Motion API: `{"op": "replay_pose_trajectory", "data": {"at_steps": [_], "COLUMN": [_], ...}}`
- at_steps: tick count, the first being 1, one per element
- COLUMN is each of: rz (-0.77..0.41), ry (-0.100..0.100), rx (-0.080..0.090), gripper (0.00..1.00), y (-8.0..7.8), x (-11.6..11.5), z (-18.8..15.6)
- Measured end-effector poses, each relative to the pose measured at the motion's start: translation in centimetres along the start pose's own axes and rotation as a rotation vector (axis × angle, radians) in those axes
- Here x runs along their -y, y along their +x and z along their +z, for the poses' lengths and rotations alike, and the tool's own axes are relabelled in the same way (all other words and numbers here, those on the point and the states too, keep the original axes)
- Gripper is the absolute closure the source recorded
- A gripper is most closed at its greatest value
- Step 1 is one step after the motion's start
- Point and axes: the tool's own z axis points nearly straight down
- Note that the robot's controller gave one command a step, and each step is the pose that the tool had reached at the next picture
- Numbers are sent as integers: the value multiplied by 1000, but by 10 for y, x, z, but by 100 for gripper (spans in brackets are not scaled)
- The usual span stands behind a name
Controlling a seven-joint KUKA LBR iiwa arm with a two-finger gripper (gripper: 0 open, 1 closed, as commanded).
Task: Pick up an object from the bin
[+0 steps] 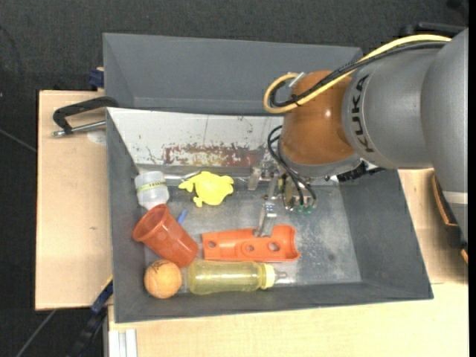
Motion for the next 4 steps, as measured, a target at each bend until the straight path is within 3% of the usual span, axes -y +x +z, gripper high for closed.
{"op": "replay_pose_trajectory", "data": {"at_steps": [1, 3, 4], "rz": [-188, -323, -413], "ry": [-2, -2, -2], "rx": [1, 3, 5], "gripper": [0, 0, 100], "y": [-6, 14, 42], "x": [-1, 30, 47], "z": [24, 30, 30]}}
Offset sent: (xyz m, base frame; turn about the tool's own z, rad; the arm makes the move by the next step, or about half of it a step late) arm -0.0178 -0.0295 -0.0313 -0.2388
